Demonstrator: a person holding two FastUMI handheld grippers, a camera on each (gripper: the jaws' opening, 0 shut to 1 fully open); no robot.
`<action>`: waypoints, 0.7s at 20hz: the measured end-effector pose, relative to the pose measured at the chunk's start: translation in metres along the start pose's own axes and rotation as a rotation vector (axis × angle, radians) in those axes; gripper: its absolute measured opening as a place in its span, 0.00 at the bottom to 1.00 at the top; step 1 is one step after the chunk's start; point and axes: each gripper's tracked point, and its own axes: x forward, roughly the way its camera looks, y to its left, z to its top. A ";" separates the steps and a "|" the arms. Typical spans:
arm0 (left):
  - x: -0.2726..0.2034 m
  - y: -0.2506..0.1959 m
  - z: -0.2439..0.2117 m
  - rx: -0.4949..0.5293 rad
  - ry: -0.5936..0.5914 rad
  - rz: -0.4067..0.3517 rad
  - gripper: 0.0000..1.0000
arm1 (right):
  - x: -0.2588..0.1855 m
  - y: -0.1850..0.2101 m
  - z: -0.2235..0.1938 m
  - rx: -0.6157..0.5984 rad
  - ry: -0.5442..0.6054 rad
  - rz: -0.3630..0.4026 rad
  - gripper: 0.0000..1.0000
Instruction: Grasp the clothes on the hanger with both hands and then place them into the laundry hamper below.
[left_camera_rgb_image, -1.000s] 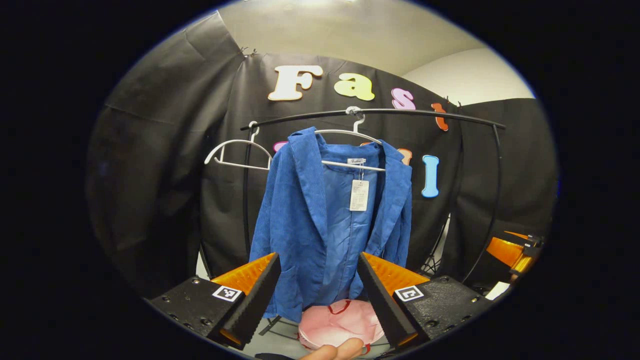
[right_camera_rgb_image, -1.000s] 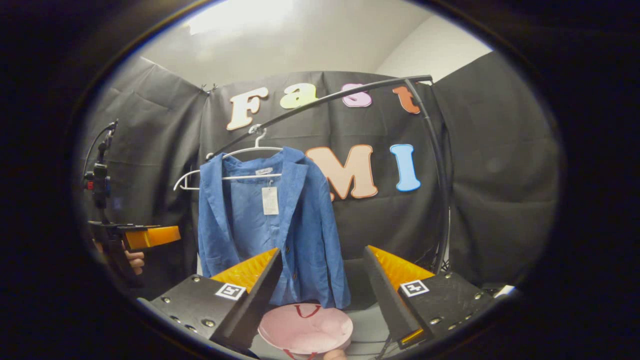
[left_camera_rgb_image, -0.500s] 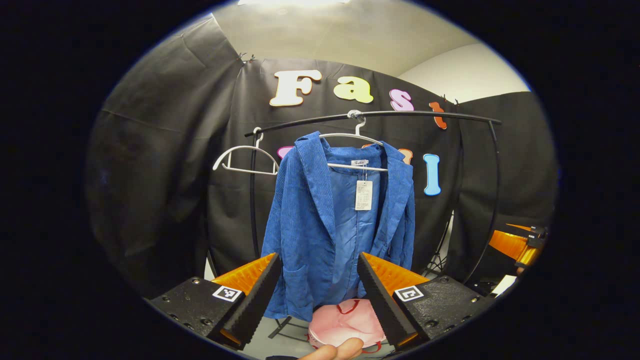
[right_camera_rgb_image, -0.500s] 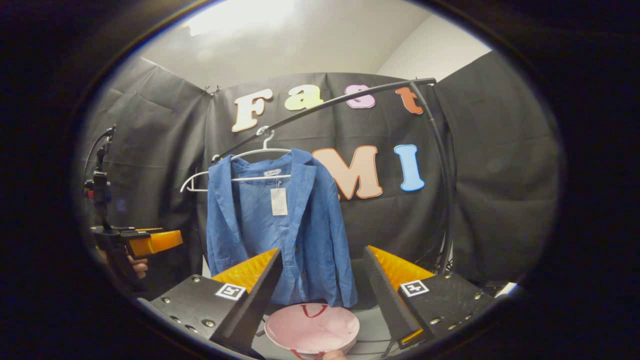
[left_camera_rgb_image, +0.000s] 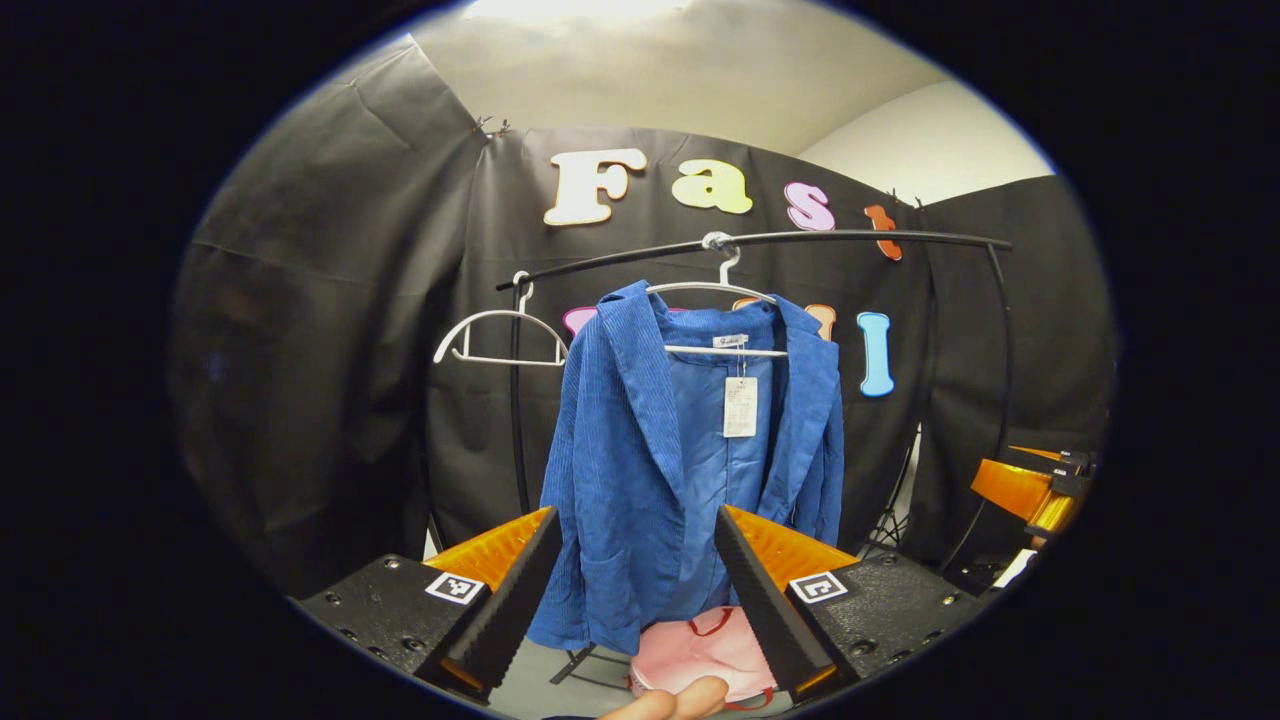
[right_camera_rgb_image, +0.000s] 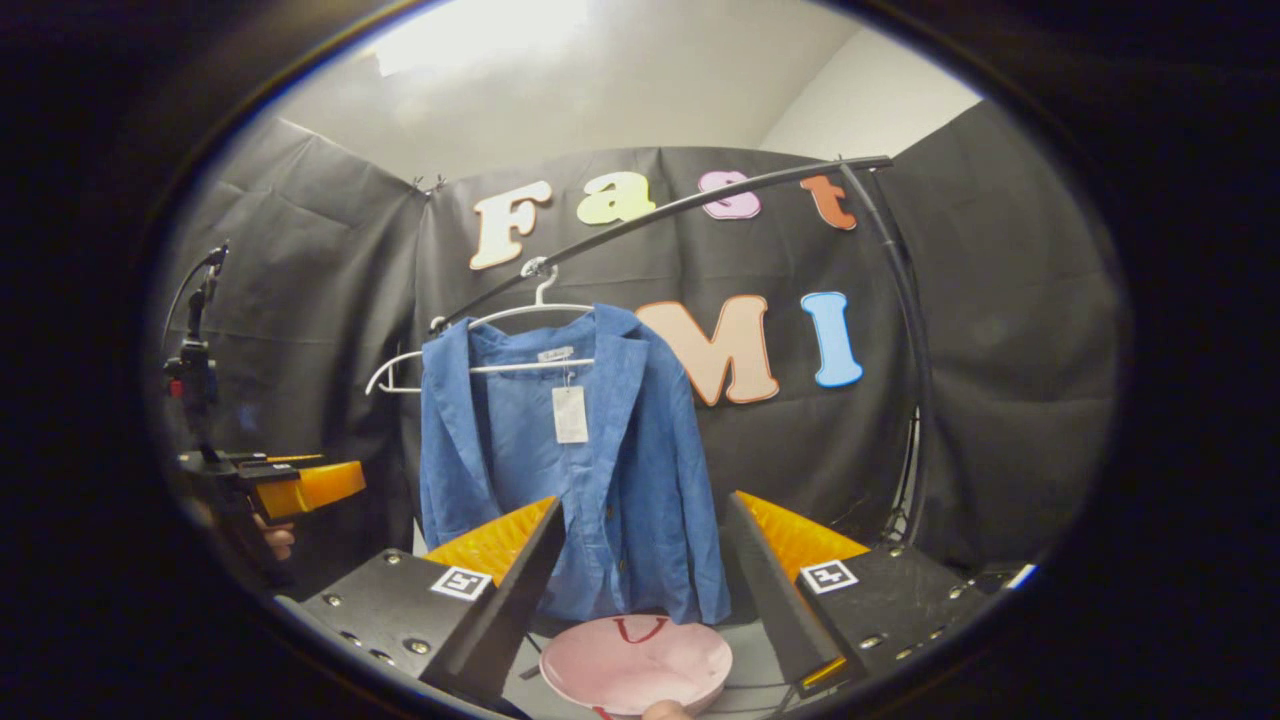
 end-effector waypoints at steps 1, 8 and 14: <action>0.007 0.001 0.003 0.005 0.006 0.008 0.92 | 0.009 0.002 0.001 0.009 0.009 0.006 1.00; 0.073 0.002 0.036 0.000 0.015 0.034 0.93 | 0.097 0.024 0.021 0.086 0.062 0.084 0.98; 0.122 0.016 0.044 0.024 0.038 0.068 0.92 | 0.149 0.028 0.049 0.014 0.045 0.063 0.98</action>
